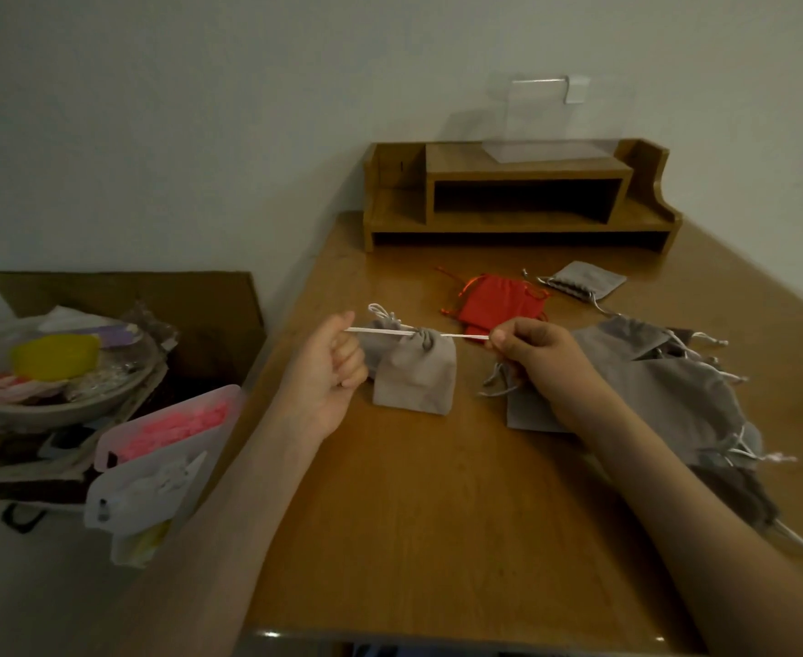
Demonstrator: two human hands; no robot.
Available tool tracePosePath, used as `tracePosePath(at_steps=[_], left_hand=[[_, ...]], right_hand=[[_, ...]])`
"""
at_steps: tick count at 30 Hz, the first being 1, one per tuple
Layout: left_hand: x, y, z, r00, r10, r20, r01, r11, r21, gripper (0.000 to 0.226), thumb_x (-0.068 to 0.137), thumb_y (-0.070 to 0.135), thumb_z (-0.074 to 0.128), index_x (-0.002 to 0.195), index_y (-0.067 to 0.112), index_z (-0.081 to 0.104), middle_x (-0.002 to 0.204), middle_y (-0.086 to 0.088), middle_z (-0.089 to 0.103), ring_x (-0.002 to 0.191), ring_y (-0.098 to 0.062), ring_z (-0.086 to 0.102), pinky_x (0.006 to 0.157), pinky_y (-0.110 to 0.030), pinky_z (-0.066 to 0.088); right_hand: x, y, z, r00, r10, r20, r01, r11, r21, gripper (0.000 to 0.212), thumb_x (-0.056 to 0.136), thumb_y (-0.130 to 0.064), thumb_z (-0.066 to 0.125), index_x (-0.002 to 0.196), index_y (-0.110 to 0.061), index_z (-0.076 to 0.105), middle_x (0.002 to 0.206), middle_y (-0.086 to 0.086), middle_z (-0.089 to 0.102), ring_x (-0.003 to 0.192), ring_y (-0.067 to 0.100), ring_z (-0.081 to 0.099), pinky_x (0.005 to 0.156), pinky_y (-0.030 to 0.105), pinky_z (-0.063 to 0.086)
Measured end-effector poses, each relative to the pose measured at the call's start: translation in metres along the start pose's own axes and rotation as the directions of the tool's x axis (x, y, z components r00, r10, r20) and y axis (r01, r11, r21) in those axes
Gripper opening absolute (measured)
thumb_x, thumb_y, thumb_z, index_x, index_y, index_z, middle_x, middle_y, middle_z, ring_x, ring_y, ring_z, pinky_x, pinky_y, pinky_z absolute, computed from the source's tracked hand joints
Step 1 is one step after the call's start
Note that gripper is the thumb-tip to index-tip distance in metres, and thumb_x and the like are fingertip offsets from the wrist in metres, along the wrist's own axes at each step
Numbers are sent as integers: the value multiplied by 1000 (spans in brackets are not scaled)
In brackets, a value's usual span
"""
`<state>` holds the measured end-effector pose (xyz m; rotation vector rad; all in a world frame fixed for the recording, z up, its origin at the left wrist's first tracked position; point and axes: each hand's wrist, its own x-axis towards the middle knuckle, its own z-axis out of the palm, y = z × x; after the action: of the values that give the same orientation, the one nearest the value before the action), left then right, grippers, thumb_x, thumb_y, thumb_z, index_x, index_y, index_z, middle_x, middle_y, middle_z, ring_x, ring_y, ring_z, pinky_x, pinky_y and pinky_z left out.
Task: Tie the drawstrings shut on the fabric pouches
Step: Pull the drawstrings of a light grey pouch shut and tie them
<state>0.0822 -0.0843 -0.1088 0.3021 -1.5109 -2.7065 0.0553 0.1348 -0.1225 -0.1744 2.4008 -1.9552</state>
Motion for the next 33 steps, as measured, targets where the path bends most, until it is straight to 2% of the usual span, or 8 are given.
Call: tracePosePath(at_steps=[3,7,11,15,19,23,29,33], left_hand=[[-1,3,-1,996,-60,70,67,992,-103,51,94,25,52,44,19,45,52,3,45,46,-6,37,49,-20,27],[-2,8,-5,967,-52,250,113,965,-238,47,87,35,51,45,15,47,88,-6,68,43,-4,43,37,-13,29],[-6,10,-4,951,8,308,82,958,-276,44,89,43,47,65,11,62,76,-5,63,54,-8,51,46,-15,42],[-11,7,3,959,99,267,-111,993,30,32,84,37,51,97,12,65,85,2,67,62,-6,53,61,-19,38],[-15,-1,12,949,192,249,-277,886,372,21,91,8,53,106,20,62,89,6,71,85,-8,65,67,-20,49],[-15,-3,14,965,184,185,-238,914,328,41,91,6,56,126,26,49,90,-1,74,89,-16,68,78,-31,55],[-14,-4,17,976,178,121,-203,949,240,44,91,7,57,131,21,43,92,-2,74,80,-10,68,67,-24,55],[-13,-2,17,976,162,149,-192,958,214,31,89,10,58,119,17,53,89,1,73,78,-9,66,67,-24,55]], right_hand=[[-2,-6,-1,1000,1,22,-4,994,107,21,97,-12,51,79,-13,63,60,-2,57,51,11,53,53,24,47],[-4,-11,-1,996,-19,84,-3,968,252,14,95,-8,51,87,-10,62,59,-3,54,45,5,49,43,15,42],[-5,-13,-1,987,-70,144,25,955,297,16,95,-4,48,89,-9,62,63,-2,57,52,7,51,49,16,43],[-8,-16,-4,929,-220,296,122,941,315,9,84,-7,52,87,-7,61,75,6,57,67,14,51,62,19,42],[-12,-20,-8,865,-250,435,66,916,395,6,85,-8,62,88,-12,64,76,5,57,71,13,53,66,21,44],[-13,-21,-5,860,-168,482,17,953,301,16,89,-18,53,100,-11,61,79,0,60,73,13,55,68,22,46],[-17,-22,8,912,-31,410,47,998,-30,40,82,-47,66,111,-21,56,97,0,60,88,16,62,78,34,54],[-19,-22,23,956,-106,274,149,979,-140,28,85,-21,68,105,-8,53,88,5,61,73,16,61,67,30,54]])
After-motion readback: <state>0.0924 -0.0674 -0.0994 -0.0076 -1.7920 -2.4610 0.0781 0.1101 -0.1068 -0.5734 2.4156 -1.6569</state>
